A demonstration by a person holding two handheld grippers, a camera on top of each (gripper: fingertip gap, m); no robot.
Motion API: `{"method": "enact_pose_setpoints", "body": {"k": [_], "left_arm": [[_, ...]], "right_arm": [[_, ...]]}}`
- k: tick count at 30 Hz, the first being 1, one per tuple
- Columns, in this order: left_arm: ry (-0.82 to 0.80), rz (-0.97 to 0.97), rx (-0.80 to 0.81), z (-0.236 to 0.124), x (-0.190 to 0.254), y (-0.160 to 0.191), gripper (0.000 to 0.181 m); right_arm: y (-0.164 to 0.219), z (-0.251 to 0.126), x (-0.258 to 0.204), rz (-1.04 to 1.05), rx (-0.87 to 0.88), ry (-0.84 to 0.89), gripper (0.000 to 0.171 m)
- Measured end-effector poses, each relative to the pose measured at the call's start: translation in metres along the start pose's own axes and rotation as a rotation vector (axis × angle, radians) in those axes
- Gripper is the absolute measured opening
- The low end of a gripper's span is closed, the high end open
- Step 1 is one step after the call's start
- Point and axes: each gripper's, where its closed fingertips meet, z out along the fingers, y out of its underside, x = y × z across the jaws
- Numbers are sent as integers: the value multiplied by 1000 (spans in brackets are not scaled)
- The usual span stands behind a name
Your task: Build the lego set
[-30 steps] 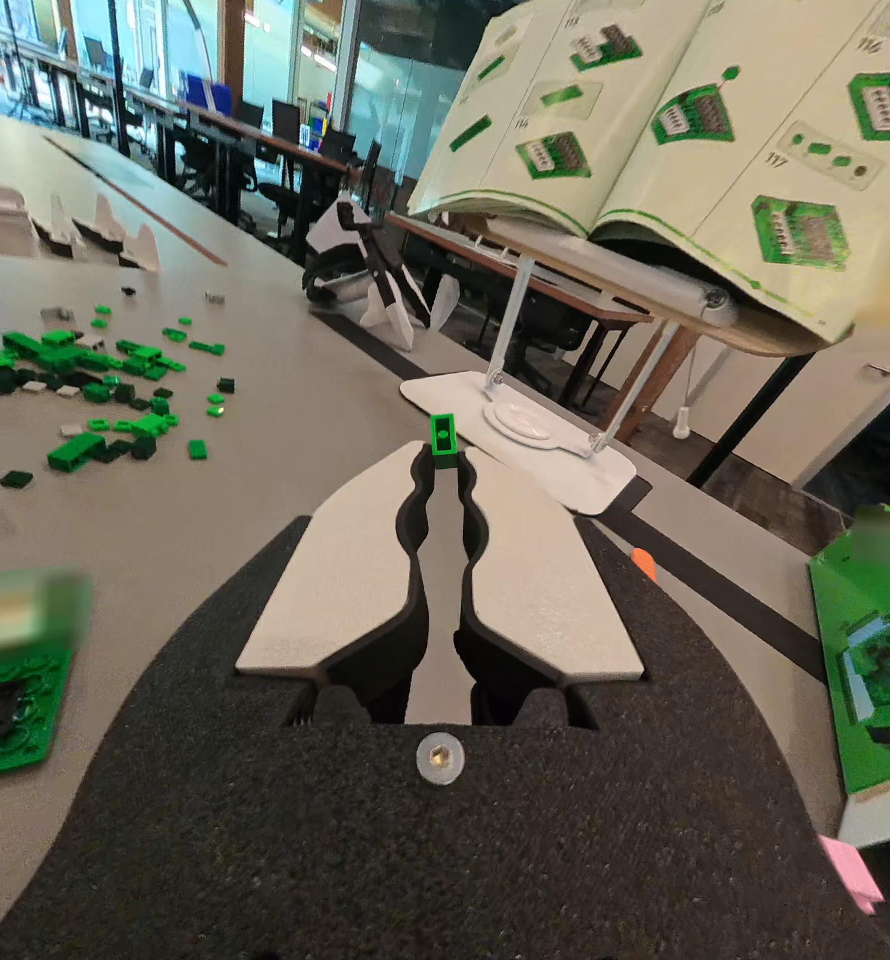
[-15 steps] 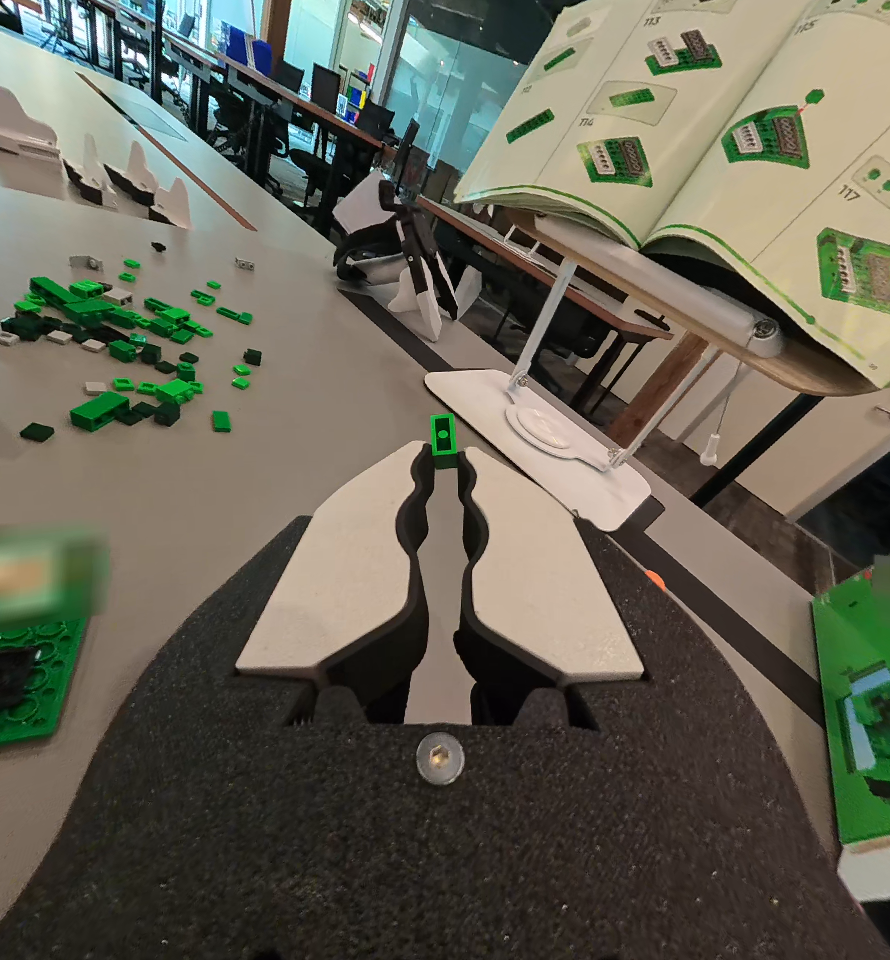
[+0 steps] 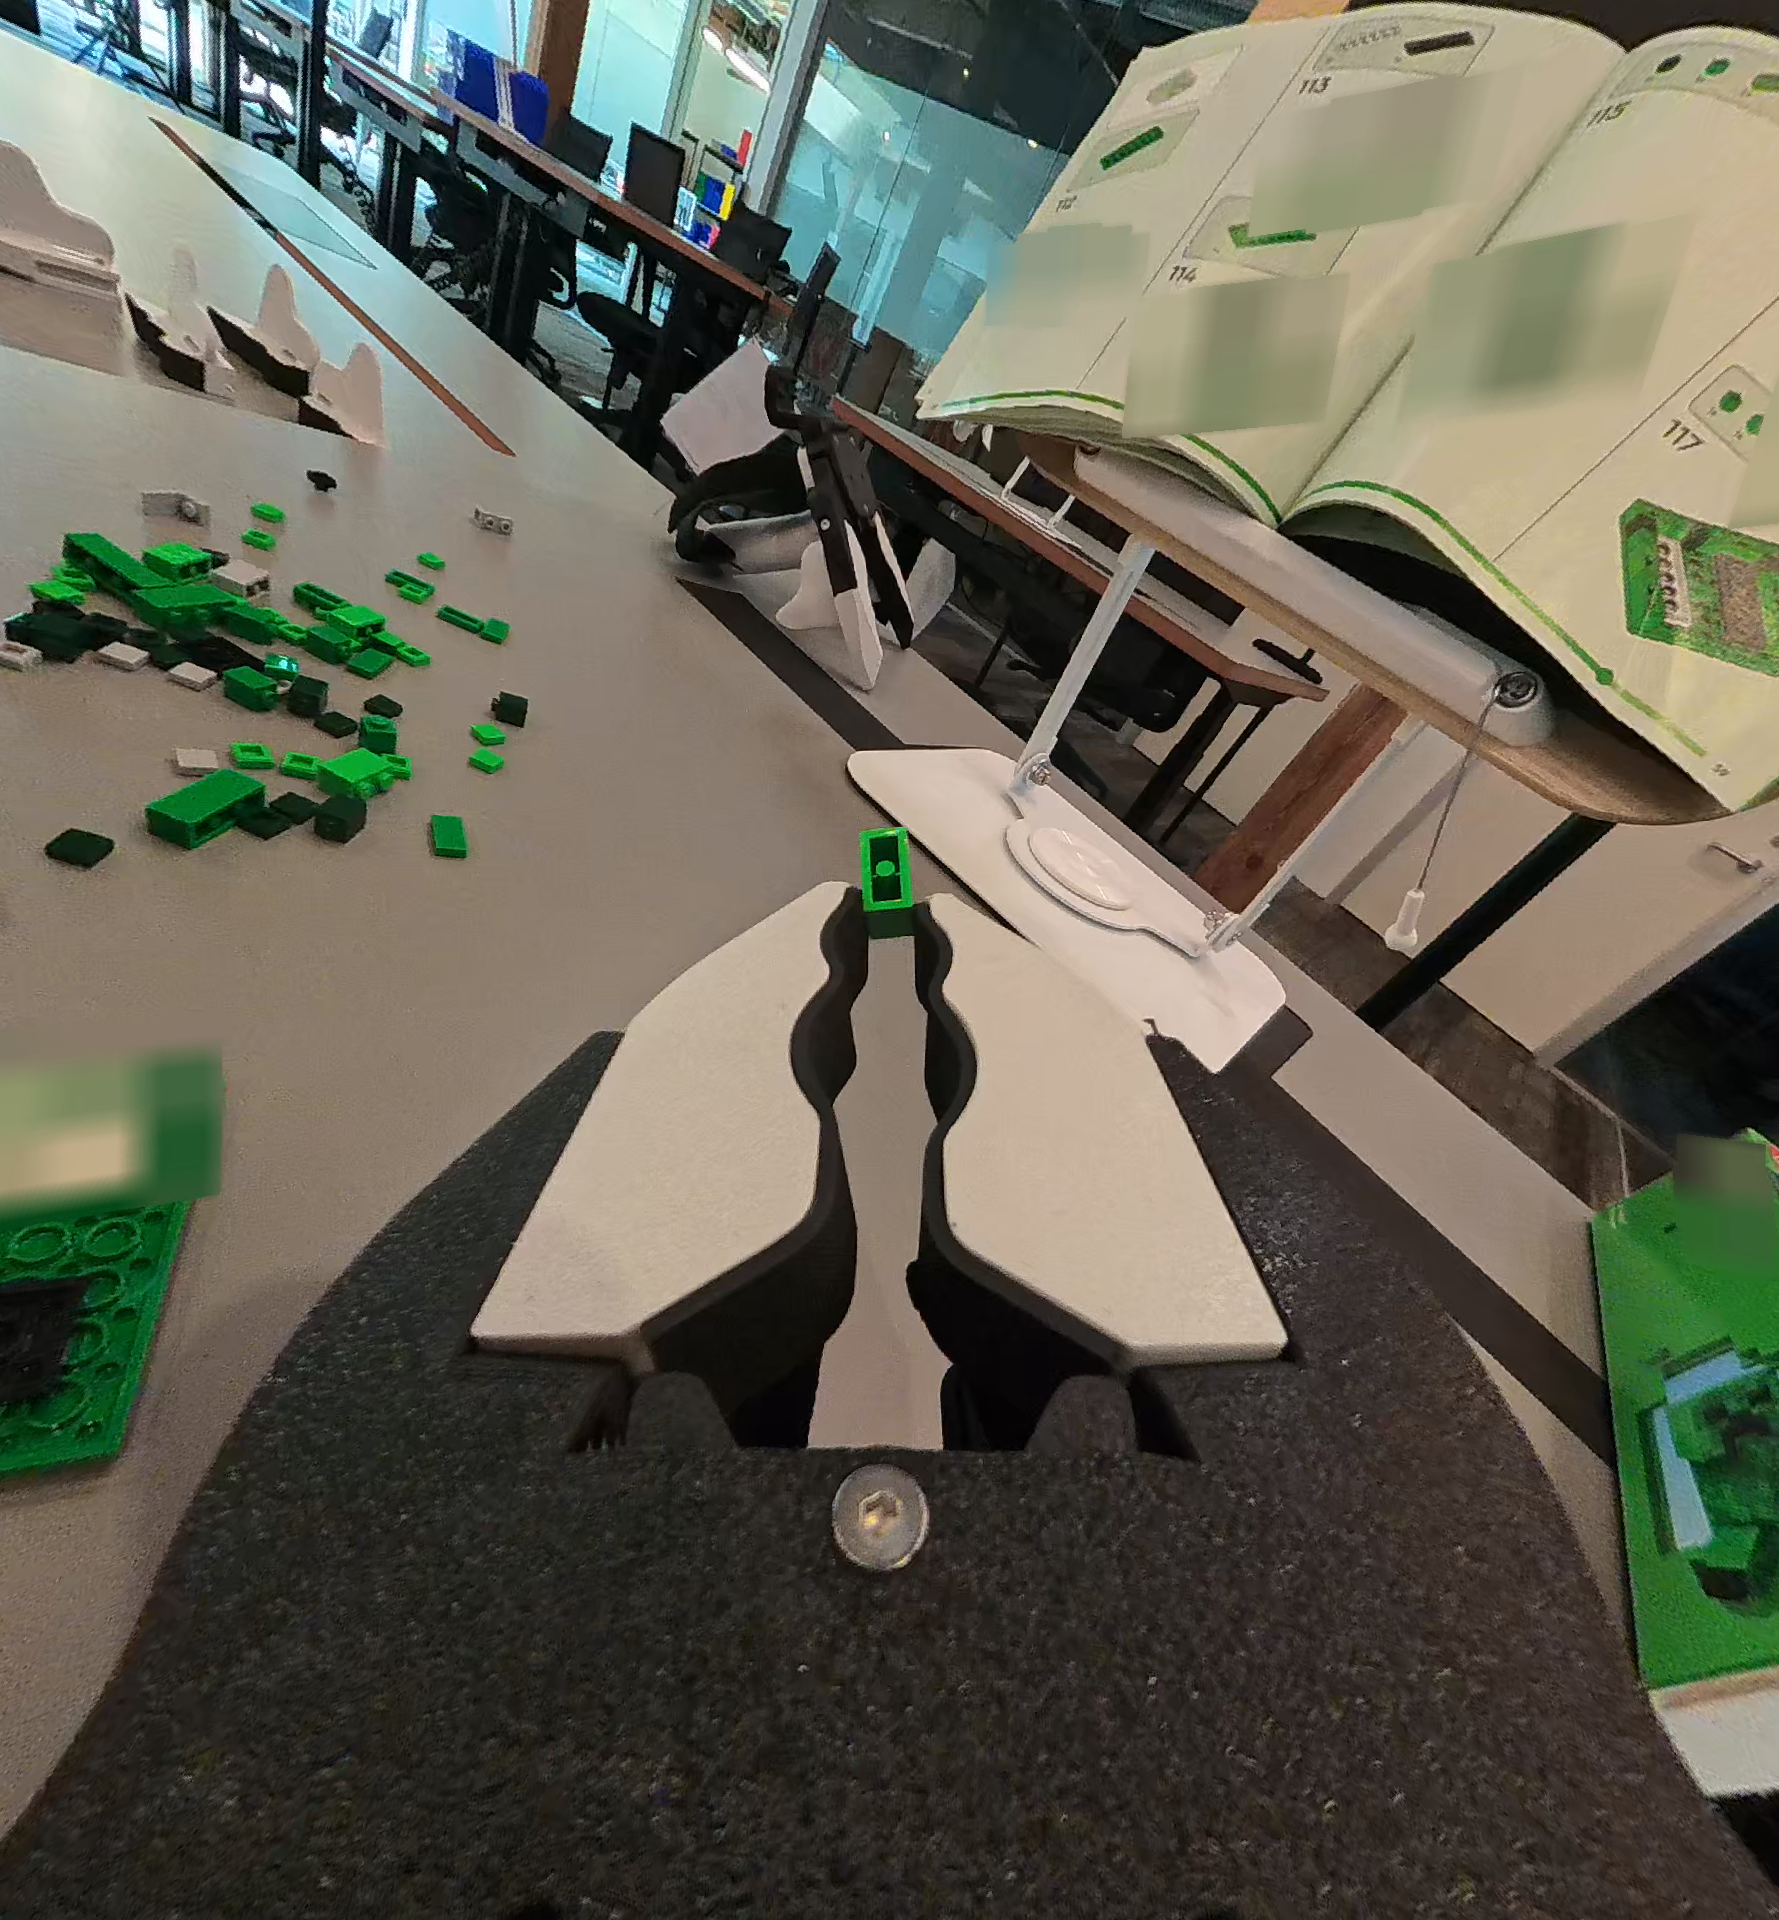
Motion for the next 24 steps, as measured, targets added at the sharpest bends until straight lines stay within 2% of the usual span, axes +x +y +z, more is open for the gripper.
{"method": "enact_pose_setpoints", "body": {"k": [1,8,15,24], "left_arm": [[-5,10,-3,1,0,0,67],[-38,32,-29,4,-6,4,65],[-24,-12,-34,5,-8,7,65],[6,22,-45,6,-2,8,64]], "right_arm": [[0,0,0,2,2,0,8],[-5,-3,-1,36,34,-14,8],[-7,-6,1,72,48,-6,8],[-6,-6,0,63,41,-8,8]]}}
